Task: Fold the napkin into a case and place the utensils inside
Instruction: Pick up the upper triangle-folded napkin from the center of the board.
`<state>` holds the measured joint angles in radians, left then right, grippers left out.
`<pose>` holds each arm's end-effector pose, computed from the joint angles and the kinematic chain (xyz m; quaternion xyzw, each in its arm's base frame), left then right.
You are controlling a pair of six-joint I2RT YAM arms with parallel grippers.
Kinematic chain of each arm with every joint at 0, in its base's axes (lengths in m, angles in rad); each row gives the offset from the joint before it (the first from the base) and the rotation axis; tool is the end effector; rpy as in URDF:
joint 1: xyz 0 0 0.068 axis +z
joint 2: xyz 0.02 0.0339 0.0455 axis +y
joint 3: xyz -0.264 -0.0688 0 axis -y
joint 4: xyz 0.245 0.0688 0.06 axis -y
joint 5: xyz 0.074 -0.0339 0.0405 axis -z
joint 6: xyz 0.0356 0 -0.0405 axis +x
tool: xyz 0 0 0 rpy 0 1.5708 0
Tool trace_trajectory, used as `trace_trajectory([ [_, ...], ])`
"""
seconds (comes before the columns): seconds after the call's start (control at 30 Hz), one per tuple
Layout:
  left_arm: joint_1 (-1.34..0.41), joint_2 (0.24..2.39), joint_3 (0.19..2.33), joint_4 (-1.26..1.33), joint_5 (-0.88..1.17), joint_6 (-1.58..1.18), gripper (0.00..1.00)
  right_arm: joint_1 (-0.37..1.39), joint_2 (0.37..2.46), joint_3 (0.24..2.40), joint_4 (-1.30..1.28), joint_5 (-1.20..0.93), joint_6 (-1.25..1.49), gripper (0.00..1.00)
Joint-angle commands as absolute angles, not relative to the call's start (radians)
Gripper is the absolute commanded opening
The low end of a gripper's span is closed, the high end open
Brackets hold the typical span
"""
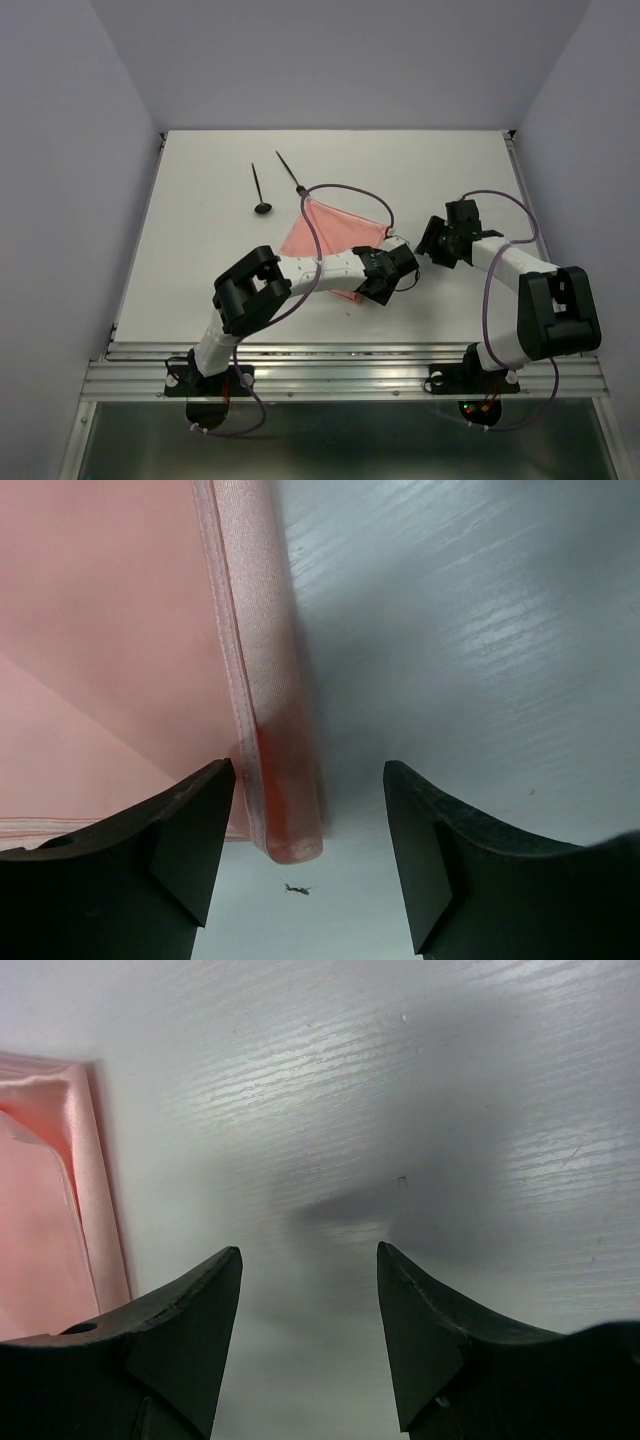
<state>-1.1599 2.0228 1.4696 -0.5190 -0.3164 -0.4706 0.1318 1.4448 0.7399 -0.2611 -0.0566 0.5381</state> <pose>0.1807 -0.3869 0.1786 0.2868 0.9138 -0.0727 0.2782 0.2720 0.0381 0.1722 0.1843 0.9363 0.1234 0.2723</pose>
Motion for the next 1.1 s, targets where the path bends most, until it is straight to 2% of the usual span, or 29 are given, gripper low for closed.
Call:
trace_trajectory([
  [0.0,-1.169,2.032,1.528,-0.572,-0.406,-0.486,0.72,0.127,1.454,0.781,-0.244,-0.075,0.523,0.62],
  [0.27,-1.172,2.06,1.542,-0.583,-0.457,-0.495,0.66,0.127,1.463,0.782,-0.241,-0.084,0.523,0.62],
  [0.4,-1.172,2.085,1.551,-0.583,-0.454,-0.491,0.56,0.127,1.46,0.782,-0.242,-0.081,0.522,0.62],
  [0.57,-1.172,2.092,1.546,-0.571,-0.456,-0.491,0.49,0.127,1.457,0.779,-0.242,-0.08,0.523,0.62],
  [1.07,-1.14,2.085,1.491,-0.525,-0.417,-0.46,0.37,0.127,1.428,0.77,-0.25,-0.083,0.525,0.62],
])
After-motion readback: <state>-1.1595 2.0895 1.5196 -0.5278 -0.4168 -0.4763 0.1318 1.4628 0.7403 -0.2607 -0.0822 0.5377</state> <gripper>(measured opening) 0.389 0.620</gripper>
